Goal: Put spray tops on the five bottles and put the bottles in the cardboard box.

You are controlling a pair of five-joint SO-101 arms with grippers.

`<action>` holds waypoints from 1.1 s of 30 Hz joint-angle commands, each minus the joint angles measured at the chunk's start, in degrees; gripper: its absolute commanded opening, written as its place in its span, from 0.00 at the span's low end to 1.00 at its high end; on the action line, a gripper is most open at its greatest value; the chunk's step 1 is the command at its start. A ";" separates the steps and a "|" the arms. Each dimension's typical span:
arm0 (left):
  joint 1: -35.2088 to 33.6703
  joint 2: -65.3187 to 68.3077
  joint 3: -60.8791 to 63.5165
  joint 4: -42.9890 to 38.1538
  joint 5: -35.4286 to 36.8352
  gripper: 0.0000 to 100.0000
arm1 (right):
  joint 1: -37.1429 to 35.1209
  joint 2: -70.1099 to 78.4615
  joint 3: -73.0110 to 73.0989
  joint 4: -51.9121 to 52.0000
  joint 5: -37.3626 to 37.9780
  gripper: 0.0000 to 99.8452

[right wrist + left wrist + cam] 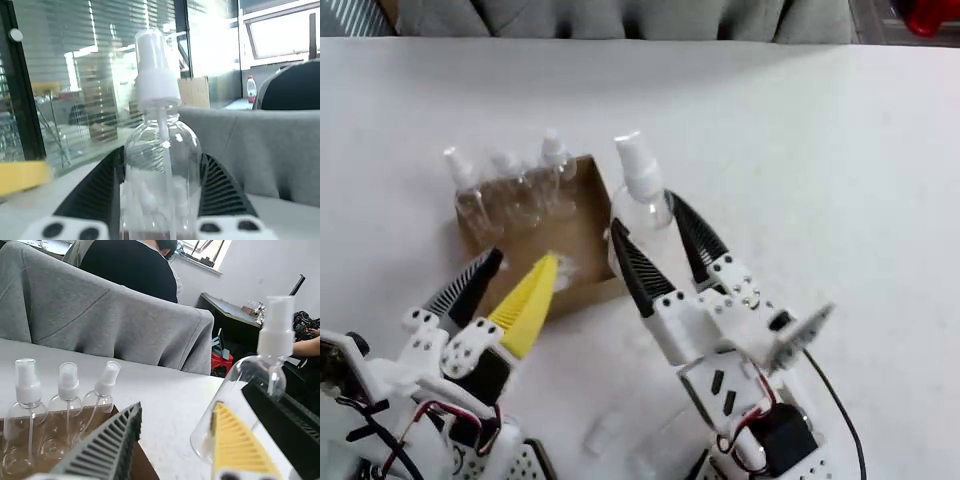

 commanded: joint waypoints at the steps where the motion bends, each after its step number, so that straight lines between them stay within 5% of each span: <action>1: -0.40 0.31 -3.16 0.00 -0.70 0.02 | 0.40 2.15 -4.13 -7.96 0.18 0.02; 8: 0.92 0.31 -2.73 1.76 -0.79 0.03 | 0.04 18.86 -6.33 -21.85 -0.26 0.02; 16: 16.22 0.22 1.67 2.90 -2.90 0.02 | 0.04 37.76 -21.54 -21.93 -11.78 0.02; 28: 18.51 0.31 29.71 -31.74 -8.35 0.02 | -5.49 40.48 -28.57 -2.86 -17.41 0.02; 33: 15.96 0.31 35.69 -39.82 -8.35 0.02 | -5.58 33.98 -28.48 7.34 -17.32 0.02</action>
